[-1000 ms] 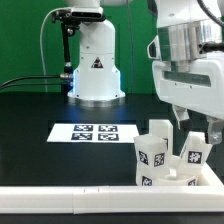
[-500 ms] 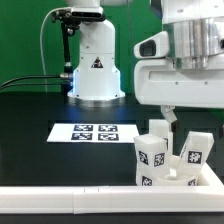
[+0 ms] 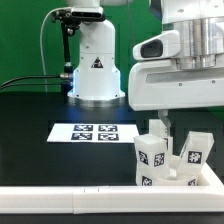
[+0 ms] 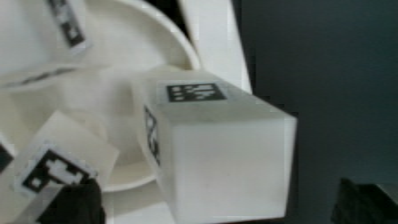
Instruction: Assemble stool
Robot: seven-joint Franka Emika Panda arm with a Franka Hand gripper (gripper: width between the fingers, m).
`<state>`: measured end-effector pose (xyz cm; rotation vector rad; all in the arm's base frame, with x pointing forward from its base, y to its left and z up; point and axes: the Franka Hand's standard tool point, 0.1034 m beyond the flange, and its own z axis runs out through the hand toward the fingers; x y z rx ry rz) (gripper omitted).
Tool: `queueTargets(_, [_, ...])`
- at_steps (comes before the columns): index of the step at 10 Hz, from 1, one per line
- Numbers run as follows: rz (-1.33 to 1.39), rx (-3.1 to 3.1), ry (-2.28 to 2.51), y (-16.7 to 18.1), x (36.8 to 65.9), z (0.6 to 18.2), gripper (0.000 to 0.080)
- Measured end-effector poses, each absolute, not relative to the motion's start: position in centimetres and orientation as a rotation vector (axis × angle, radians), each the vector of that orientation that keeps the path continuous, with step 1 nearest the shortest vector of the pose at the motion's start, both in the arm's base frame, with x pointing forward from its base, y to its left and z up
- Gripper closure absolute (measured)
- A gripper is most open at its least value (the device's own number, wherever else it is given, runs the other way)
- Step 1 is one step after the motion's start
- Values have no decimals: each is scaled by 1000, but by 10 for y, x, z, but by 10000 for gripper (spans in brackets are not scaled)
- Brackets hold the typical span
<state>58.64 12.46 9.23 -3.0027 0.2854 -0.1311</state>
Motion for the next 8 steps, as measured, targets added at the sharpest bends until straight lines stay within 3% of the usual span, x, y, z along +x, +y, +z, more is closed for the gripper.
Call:
queueTargets(4, [-148, -3023, -658, 132, 584, 98, 151])
queueTargets(8, [-174, -2995, -940, 116, 583, 97, 151])
